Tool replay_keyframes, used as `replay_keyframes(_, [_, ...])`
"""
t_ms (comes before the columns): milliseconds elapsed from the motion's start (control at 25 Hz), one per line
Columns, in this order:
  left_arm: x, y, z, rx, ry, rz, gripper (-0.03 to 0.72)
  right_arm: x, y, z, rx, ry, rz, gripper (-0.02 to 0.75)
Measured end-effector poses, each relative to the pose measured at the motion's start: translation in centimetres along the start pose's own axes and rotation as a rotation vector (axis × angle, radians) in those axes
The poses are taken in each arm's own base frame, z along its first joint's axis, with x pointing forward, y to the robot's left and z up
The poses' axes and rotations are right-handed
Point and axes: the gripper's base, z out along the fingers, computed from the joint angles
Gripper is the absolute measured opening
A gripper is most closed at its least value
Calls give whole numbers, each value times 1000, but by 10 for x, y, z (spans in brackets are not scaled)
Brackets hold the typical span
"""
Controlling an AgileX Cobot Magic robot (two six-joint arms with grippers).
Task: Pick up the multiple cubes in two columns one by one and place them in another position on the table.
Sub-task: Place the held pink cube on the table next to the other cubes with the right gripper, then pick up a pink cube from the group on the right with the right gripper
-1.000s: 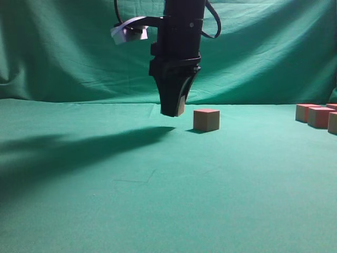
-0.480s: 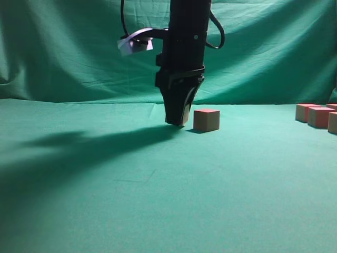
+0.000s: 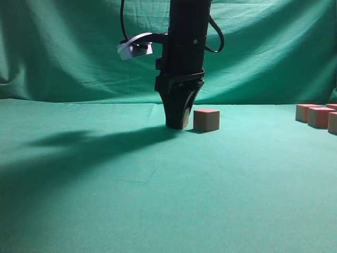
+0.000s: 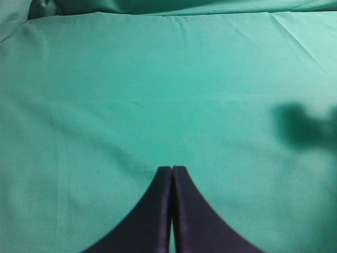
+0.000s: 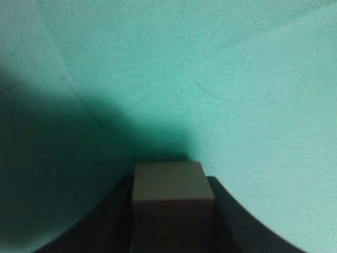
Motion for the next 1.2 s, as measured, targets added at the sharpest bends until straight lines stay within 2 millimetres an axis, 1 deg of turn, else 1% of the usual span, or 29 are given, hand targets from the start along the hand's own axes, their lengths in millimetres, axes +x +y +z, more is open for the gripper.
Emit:
replay_keyframes(80, [0,0,0,0,0,0,0,0,0,0,4,-3,-1,346])
replay_keyframes(280, [0,0,0,0,0,0,0,-1,-3,-2,18,-12,-2,595])
replay_keyframes(320, [0,0,0,0,0,0,0,-1,-3,-5,17,-11,-1,622])
replay_keyframes(440, [0,0,0,0,0,0,0,0,-2,-12,9,-7,2,611])
replay_keyframes(480, [0,0,0,0,0,0,0,1,-2,-19,6,-6,4,651])
replay_keyframes(520, [0,0,0,0,0,0,0,2,-2,-29,11,-11,9,636])
replay_keyframes(600, [0,0,0,0,0,0,0,4,-2,-53,17,-17,23,636])
replay_keyframes(760, [0,0,0,0,0,0,0,13,1,-114,48,-59,69,636])
replay_keyframes(800, [0,0,0,0,0,0,0,16,2,-131,60,-77,92,582])
replay_keyframes(920, [0,0,0,0,0,0,0,26,7,-180,97,-140,169,582])
replay_keyframes(960, [0,0,0,0,0,0,0,31,9,-196,112,-168,194,529])
replay_keyframes(1120, [0,0,0,0,0,0,0,51,18,-256,178,-280,348,530])
replay_keyframes(1200, [0,0,0,0,0,0,0,63,23,-283,211,-330,424,530])
